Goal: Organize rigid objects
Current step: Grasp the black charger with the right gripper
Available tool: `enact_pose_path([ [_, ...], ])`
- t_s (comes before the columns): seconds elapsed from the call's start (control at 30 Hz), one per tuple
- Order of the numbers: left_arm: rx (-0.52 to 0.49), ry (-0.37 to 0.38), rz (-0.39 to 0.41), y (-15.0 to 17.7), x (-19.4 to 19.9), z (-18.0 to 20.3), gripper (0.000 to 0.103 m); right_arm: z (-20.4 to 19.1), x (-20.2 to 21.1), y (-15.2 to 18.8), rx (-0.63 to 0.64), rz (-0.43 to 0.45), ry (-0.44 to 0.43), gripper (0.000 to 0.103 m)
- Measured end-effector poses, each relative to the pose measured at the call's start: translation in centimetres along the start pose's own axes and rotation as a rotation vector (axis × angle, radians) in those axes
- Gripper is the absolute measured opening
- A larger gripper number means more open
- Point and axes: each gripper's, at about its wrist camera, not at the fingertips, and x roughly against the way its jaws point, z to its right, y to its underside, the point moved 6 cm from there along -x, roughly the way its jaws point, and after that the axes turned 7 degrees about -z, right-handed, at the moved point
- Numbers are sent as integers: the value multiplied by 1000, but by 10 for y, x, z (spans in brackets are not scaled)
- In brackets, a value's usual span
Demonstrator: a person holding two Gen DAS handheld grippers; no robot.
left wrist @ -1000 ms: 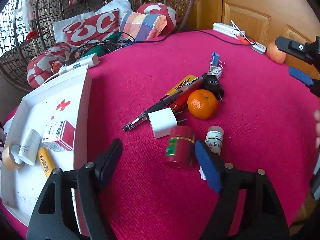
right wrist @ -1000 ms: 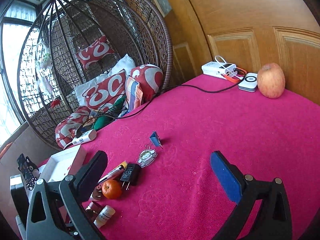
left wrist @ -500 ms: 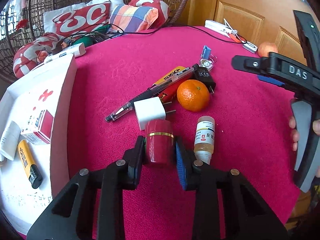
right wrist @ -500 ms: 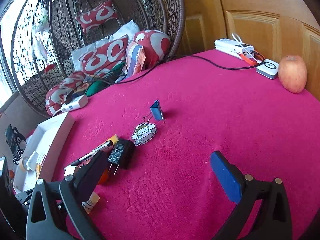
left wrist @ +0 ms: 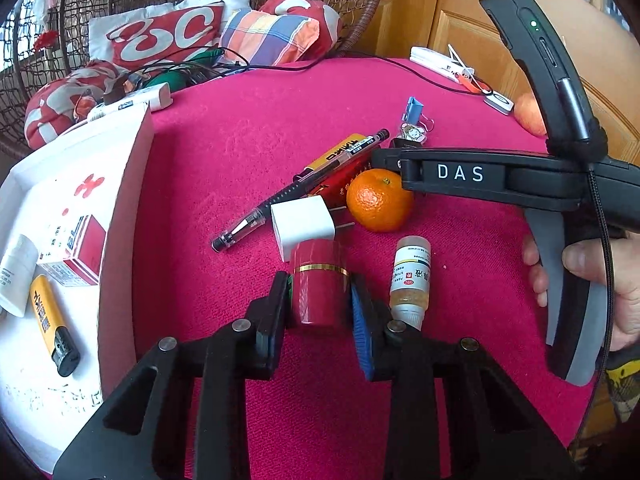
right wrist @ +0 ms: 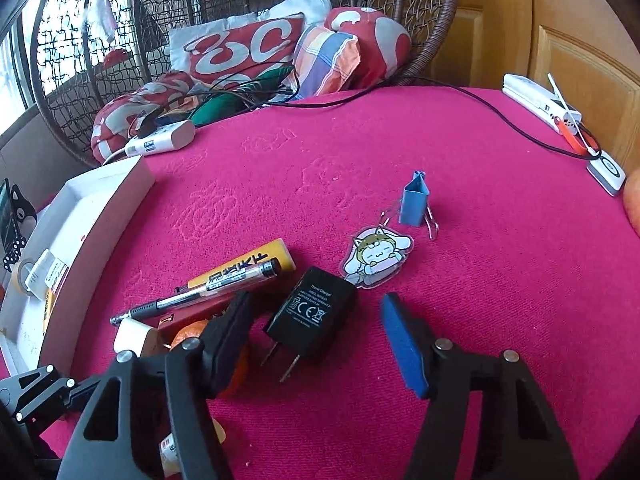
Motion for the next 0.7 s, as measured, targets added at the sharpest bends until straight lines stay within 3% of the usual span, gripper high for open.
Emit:
enact_pose_path([
  [0.1, 4, 5, 2, 0, 1, 0, 29, 0, 2, 2, 22, -4, -26, 41],
  [0.2, 14, 14, 12, 1, 3, -2, 28, 4, 7, 7, 20, -3, -52, 33],
  [0.47, 19, 17, 80, 2, 21, -1, 28, 28, 33, 21, -106, 46, -126, 30],
  [0.7, 34, 29, 134, -4, 43, -1, 28, 26, 88, 11, -123, 185, -179, 30],
])
